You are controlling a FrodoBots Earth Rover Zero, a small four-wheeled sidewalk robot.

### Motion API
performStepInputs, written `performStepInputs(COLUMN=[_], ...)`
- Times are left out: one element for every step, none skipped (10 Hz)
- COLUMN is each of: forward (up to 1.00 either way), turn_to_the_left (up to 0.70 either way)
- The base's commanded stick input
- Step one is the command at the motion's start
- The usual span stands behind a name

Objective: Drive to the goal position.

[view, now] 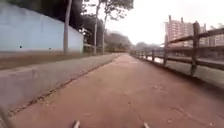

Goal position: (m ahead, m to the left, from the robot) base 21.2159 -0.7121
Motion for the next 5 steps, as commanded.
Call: performStepInputs(forward=[0.7, 0.7, 0.7, 0.7, 0.7], turn_to_the_left=[0.0, 0.0, 0.0, 0.0, 0.0])
